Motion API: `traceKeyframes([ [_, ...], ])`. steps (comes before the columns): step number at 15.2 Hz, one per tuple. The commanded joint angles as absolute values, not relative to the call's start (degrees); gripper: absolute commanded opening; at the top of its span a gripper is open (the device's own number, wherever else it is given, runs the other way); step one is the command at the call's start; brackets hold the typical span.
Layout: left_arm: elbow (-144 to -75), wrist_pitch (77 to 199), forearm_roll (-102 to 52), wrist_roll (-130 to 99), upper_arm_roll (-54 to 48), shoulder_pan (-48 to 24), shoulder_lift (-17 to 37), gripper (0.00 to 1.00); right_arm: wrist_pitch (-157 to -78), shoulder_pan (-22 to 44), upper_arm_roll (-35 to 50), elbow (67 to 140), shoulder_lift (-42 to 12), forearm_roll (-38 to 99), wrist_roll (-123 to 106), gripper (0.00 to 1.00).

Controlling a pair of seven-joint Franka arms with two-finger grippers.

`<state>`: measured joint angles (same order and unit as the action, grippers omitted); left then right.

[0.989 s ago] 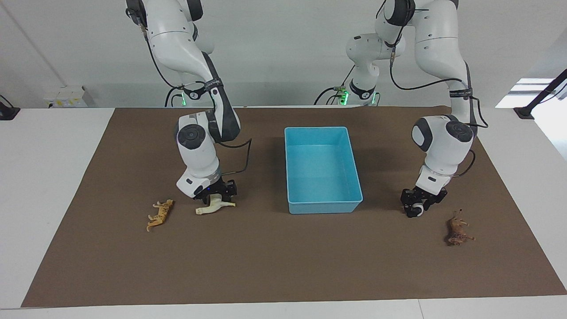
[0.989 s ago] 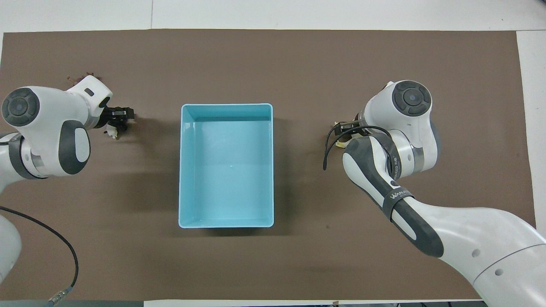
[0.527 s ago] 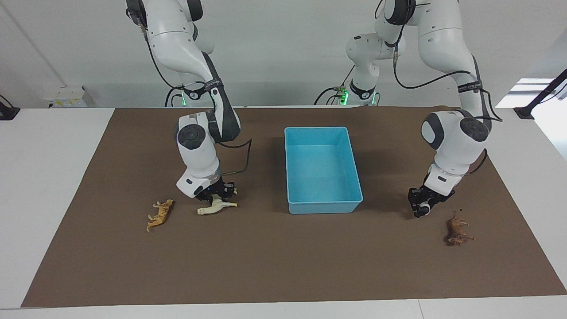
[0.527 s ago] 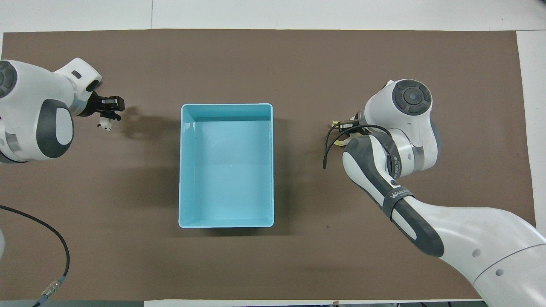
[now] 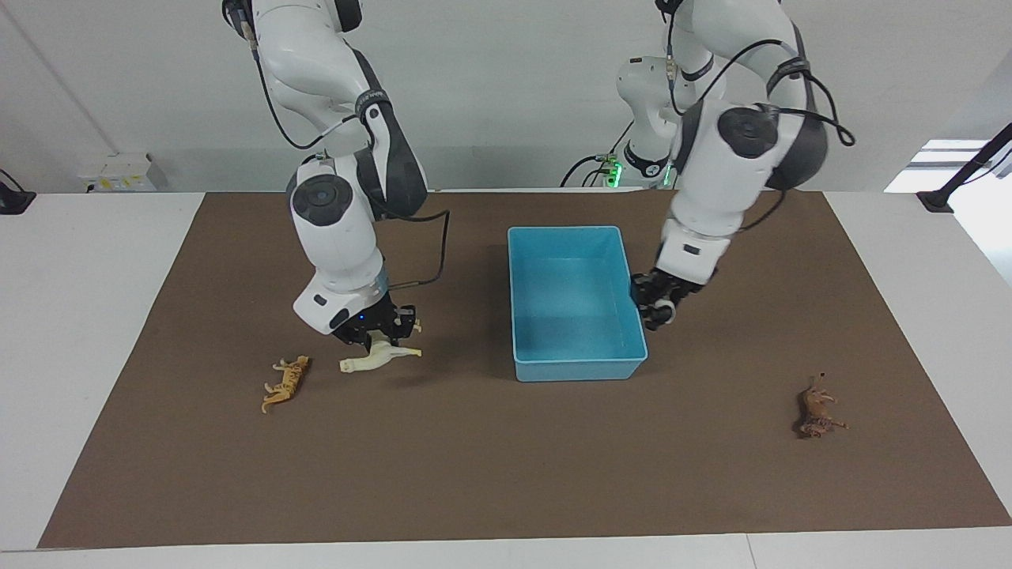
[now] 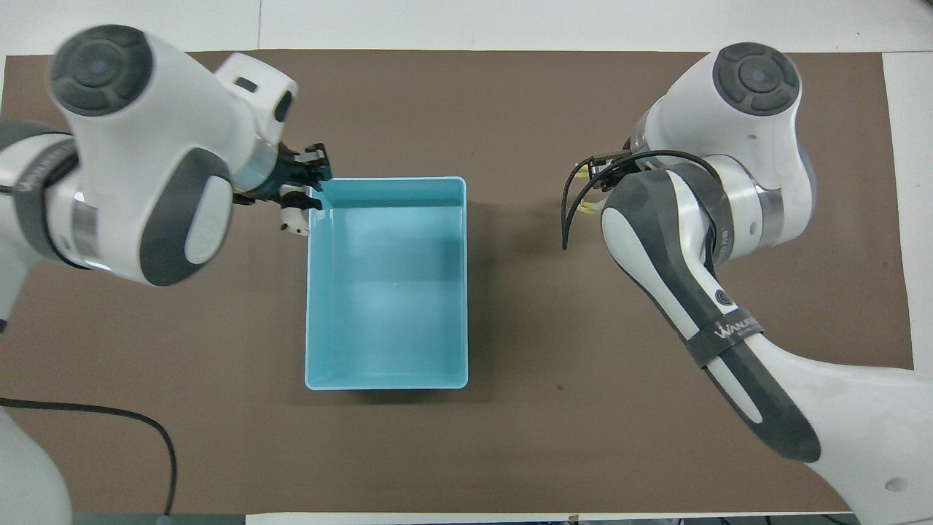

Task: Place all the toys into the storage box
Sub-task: 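Carry the cow into the blue box with the left gripper and release, then place the cream horse in the box while the left gripper grasps the brown horse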

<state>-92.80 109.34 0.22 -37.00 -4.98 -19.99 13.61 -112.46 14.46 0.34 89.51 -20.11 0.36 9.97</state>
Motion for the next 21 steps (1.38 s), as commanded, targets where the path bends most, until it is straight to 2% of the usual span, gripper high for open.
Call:
traceKeyframes([
  [1,-99.75,113.55,0.53,-41.13,-3.69,-23.9,10.64,0.96,-106.54,14.5,0.35,85.53,-17.94,0.62,11.07,0.0],
  [2,-99.58,112.77,0.61,-41.13,-3.69,-23.91,10.55,1.0,-104.96,14.5,0.35,84.82,-17.41,0.62,11.07,0.0],
  [5,-98.0,109.61,1.05,-40.0,-2.9,-22.33,7.83,1.0,-102.92,14.85,0.61,84.73,-16.35,0.62,11.86,0.0],
  [9,-98.09,113.01,2.02,-17.47,-2.9,-7.78,7.29,1.0,-102.92,20.81,0.7,82.46,-16.61,1.57,19.92,0.0],
  [12,-98.78,119.77,2.02,0.4,-2.81,3.93,8.26,1.0,-103.88,30.47,0.35,79.99,-19.58,1.94,31.08,0.0],
  [15,-98.96,130.05,2.11,8.25,-2.9,11.85,13.08,1.0,-106.69,37.16,0.26,77.87,-23.72,1.49,36.46,0.0],
  [18,-100.45,140.77,2.2,11.16,-2.72,12.65,18.1,1.0,-114.22,42.79,0.0,78.13,-30.04,-0.6,41.39,0.0],
  [21,-100.2,141.93,2.2,11.42,-2.81,12.57,20.38,1.0,-118.3,43.5,0.26,80.06,-32.61,-0.97,43.41,0.0],
])
